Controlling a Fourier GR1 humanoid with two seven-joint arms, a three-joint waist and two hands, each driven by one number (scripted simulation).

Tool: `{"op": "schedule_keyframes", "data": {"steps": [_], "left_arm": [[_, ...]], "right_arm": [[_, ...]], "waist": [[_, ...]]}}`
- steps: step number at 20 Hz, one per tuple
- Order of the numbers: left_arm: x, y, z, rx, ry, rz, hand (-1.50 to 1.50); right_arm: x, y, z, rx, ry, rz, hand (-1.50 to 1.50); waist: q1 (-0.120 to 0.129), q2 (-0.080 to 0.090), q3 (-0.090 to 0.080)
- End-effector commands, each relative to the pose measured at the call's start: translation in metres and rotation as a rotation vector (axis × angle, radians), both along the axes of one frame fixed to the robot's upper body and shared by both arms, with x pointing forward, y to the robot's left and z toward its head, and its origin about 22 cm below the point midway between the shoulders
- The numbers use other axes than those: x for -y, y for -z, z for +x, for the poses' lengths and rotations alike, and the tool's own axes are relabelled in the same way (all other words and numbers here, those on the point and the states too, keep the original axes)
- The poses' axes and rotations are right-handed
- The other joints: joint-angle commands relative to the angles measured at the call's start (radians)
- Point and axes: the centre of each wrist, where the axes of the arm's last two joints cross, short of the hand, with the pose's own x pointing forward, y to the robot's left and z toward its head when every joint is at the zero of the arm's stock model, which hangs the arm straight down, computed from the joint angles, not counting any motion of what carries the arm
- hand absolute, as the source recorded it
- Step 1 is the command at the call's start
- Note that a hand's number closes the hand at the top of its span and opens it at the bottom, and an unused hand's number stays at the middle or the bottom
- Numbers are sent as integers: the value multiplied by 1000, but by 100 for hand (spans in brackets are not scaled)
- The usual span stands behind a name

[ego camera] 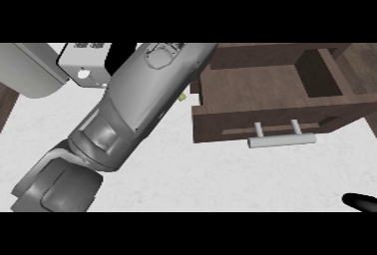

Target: Pick up the can, place it into the drawer and close the drawer

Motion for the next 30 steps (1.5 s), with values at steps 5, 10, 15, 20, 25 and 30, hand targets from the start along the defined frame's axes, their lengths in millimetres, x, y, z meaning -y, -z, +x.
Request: {"op": "schedule_keyframes", "data": {"steps": [5, 10, 15, 20, 25, 30], "left_arm": [[6, 5, 2, 21, -120, 22, -150], [6, 9, 4, 46, -171, 35, -150], [6, 7, 5, 38, -195, 12, -150], [3, 8, 8, 19, -185, -38, -150], [5, 3, 6, 10, -192, -77, -150], [7, -3, 5, 7, -174, -121, -150]], "right_arm": [[1, 3, 19, -10, -13, -5, -150], [-5, -11, 16, -3, -41, -10, -150], [-2, -13, 15, 54, -28, -128, -150], [-11, -15, 30, 79, -75, -250, -150], [-23, -16, 33, 115, -62, -435, -150], [-23, -13, 58, 89, -28, -629, -150]], "waist": [[-25, 9, 2], [-38, 11, 1], [-38, 12, 2], [-27, 19, 1], [-27, 17, 1], [2, 13, 0]]}}
